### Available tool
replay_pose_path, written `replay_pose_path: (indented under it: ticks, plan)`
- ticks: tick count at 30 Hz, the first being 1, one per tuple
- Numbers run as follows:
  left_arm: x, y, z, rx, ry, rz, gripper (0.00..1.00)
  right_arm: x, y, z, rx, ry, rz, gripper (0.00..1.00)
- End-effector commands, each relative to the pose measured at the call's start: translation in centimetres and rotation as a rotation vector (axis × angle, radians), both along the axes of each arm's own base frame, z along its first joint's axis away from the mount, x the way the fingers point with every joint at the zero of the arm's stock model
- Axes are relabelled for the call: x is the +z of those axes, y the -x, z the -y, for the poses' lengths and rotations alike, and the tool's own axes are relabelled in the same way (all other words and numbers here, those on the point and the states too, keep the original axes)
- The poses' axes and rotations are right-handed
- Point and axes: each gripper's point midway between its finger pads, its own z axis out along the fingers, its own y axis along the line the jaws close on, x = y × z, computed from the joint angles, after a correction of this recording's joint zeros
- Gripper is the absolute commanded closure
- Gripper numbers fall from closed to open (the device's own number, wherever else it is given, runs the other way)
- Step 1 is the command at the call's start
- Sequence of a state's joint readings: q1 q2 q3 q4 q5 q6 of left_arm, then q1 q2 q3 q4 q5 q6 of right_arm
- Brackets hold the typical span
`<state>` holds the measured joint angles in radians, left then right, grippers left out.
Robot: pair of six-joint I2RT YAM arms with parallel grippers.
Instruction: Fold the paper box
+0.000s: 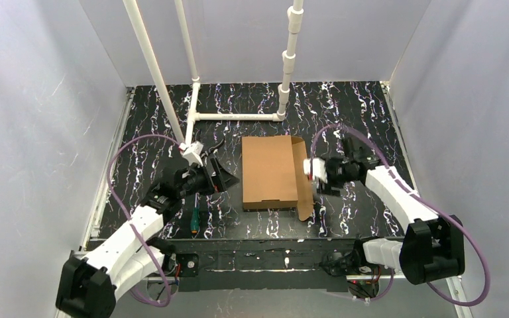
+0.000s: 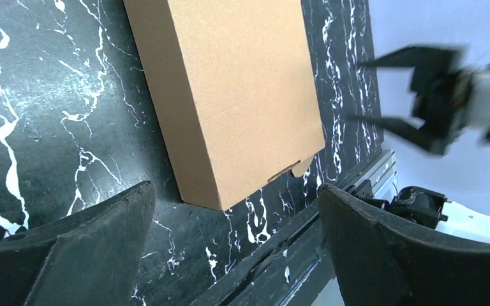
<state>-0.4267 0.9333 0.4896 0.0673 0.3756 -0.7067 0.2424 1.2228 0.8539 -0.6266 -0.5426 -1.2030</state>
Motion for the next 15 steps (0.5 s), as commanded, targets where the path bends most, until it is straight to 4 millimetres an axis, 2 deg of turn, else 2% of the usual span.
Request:
replay_pose_path:
  ticks: [1,6,10,15]
  plan:
    - [0.4,0.6,-1.1,0.048,0.027,0.044,0.02,-5.9,7.5,1.5,0.582,0.149,0.05,0.22]
    - [0.6,2.2,-0.7,-0.024,0.051,0.073,0.03,-6.5,9.7,0.3,0.815,0.079,0.131,0.22]
    - [0.0,2.6,-0.5,-0.03,0.065,0.044,0.04,-6.6,9.2,-0.9,0.836,0.03,0.194,0.23]
    - [0.2,2.5,-0.1,-0.045,0.089,0.044,0.05,-7.5,8.9,-1.4,0.839,0.025,0.22,0.25]
